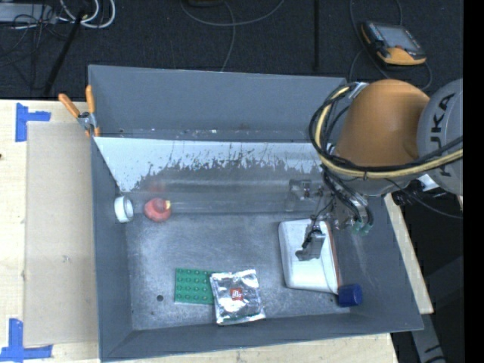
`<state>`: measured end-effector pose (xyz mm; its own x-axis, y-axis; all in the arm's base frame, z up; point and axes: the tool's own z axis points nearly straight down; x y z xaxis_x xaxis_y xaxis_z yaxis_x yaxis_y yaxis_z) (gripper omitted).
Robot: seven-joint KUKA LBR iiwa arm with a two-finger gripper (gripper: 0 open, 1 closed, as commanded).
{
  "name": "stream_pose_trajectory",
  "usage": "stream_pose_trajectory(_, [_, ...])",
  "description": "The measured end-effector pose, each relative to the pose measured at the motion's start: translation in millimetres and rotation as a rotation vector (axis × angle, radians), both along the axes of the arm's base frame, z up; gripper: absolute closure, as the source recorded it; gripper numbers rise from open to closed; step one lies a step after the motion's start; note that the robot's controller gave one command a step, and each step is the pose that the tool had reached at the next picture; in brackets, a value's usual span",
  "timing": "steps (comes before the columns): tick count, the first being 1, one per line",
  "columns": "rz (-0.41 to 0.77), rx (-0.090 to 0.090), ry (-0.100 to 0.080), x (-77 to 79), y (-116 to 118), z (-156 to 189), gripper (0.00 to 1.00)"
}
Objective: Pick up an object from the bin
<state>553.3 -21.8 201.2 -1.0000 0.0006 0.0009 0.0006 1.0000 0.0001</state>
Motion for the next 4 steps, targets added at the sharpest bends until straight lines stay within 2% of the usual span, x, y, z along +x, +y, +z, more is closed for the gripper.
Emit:
stream_pose_trajectory(1, [0.224, 0.01, -0.018, -40.2, -100, -129, 0.0])
stream_pose_trajectory(2, [0.175, 0.007, -0.016, -48.5, -114, -128, 0.0])
stream_pose_trajectory(3, [0.165, 0.007, -0.001, -29.2, -118, -132, 0.0])
stream_pose_trajectory(4, [0.204, 0.003, -0.001, -18.3, -114, -132, 0.0])
